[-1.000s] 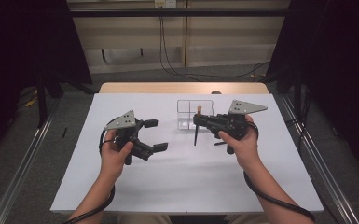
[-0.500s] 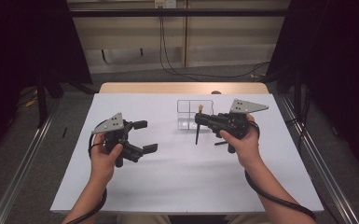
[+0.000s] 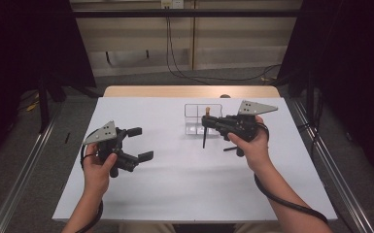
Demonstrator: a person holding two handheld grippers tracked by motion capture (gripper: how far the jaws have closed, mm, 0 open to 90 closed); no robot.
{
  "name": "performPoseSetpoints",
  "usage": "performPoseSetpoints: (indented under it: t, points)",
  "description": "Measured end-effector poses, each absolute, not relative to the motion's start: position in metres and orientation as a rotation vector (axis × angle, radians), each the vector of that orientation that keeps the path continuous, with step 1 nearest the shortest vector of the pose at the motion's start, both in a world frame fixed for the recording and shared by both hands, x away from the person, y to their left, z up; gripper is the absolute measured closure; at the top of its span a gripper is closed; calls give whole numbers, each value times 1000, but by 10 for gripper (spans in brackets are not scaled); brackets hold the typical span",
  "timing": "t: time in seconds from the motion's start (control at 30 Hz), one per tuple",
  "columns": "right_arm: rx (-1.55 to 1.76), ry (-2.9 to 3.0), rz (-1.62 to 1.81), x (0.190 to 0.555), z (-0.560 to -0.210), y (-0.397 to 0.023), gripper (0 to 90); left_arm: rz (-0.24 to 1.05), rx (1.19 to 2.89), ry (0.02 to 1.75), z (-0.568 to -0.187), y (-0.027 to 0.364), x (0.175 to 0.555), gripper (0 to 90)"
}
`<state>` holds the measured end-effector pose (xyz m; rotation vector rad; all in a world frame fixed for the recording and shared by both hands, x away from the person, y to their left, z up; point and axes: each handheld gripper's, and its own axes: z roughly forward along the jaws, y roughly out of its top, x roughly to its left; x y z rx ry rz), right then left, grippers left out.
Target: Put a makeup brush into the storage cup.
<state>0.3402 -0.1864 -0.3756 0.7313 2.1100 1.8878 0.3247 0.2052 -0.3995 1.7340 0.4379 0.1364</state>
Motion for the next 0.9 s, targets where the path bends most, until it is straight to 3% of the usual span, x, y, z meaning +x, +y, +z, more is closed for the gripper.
performPoseSetpoints:
  t: [0.9]
  points:
    - [745,2080,1857,355,-366,-196,846,161,1747,464,-408,229,314,0]
